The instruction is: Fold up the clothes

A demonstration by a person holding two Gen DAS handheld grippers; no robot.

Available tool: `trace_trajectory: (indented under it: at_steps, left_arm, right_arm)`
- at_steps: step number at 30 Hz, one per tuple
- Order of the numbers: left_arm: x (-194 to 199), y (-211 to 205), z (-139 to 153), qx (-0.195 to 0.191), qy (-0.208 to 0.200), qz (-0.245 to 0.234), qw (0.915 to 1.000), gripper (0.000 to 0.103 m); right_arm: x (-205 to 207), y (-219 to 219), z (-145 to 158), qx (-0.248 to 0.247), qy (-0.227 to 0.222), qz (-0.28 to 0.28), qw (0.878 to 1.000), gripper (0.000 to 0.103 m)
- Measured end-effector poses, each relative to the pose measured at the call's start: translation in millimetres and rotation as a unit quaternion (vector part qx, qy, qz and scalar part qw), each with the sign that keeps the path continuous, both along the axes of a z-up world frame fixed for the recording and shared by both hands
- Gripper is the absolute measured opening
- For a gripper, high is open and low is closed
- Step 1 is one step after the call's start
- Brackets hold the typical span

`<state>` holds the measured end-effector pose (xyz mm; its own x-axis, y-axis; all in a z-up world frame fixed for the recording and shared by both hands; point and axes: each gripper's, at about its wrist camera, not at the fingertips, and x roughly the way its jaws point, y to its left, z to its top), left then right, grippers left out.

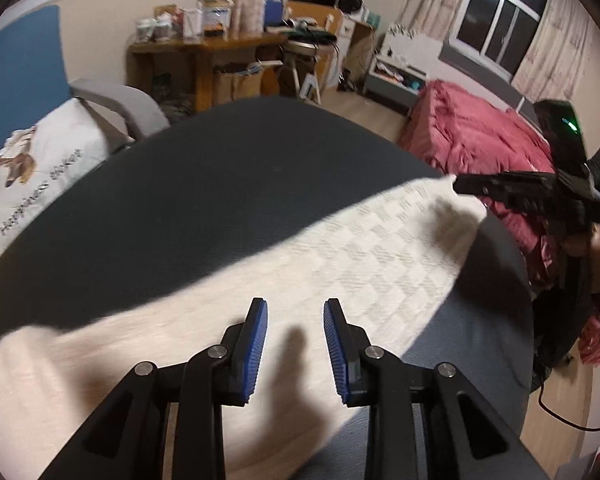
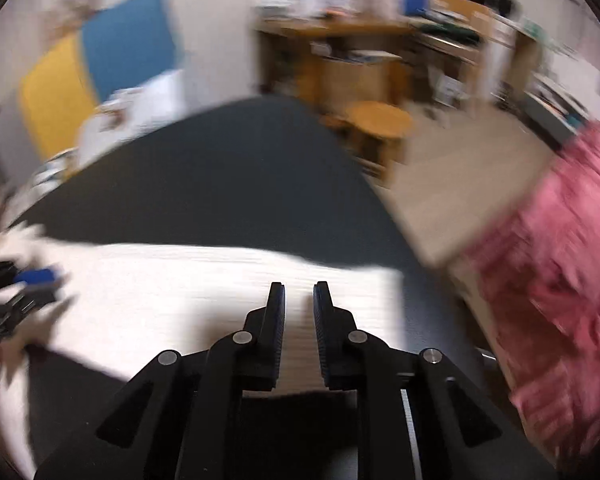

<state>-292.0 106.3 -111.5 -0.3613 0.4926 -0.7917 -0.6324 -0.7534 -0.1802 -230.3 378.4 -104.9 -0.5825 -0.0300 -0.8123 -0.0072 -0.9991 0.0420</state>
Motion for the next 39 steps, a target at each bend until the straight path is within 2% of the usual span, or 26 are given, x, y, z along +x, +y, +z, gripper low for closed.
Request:
trace_trajectory:
  at_steps: [4,8,10,13,16,17,18,19,22,27,29,32,34,39]
  left_arm:
    - [-16,-15,-6,-0.017,-0.016,0.013,0.9996,0.029]
    - [-32,-24,-22,-0.056,-0.032,0.060,0.9961,0.029]
    - [-29,-23,-23,-0.053,-0.012,0.057,0.9969,0.029]
    - [-25,-43,-12,-0.001,-0.014,0.059,0.9982,0.029]
    - [-25,-97,0,0.059,-0.015,0.111,0.9920,0.029]
    - [-24,-119,4,0.073,-0.009,0.131,0.9887,0.029]
    - [-24,-135,5,0.071,0.001,0.144,0.9871,0.029]
    - [-23,-149,7,0.064,0.011,0.155,0.9858,0.029]
    - [-24,-168,5,0.033,0.023,0.149,0.9881,0.027]
    - [-16,-147,6,0.003,0.057,0.092,0.9941,0.027]
    - [-17,-132,1,-0.017,0.066,0.069,0.9953,0.027]
    - [-28,-113,-27,-0.082,0.044,0.078,0.9926,0.028]
    - [-27,-115,-28,-0.071,0.050,0.104,0.9908,0.031]
    - [-25,-136,-24,0.008,0.005,0.155,0.9879,0.031]
  right_arm:
    - [-6,-33,9,0.021,0.010,0.036,0.999,0.016]
    - [-8,-52,12,0.011,0.017,0.046,0.999,0.016]
    - [-9,-61,13,0.004,0.020,0.050,0.999,0.016]
    - [-10,-75,14,-0.006,0.025,0.056,0.998,0.016]
    - [-11,-88,15,-0.016,0.030,0.062,0.998,0.020]
    - [-11,-93,16,-0.019,0.031,0.064,0.997,0.020]
    - [-12,-98,16,-0.022,0.033,0.066,0.997,0.020]
    - [-12,-102,17,-0.026,0.034,0.068,0.997,0.020]
    - [-13,-116,18,-0.036,0.039,0.074,0.996,0.020]
    - [-29,-203,14,-0.059,0.032,0.169,0.983,0.020]
    - [-39,-225,9,-0.064,0.021,0.186,0.980,0.020]
    - [-52,-250,-6,-0.044,-0.008,0.189,0.981,0.020]
    - [-51,-249,-11,-0.018,-0.011,0.167,0.986,0.019]
    - [-44,-240,-18,0.044,-0.009,0.104,0.994,0.019]
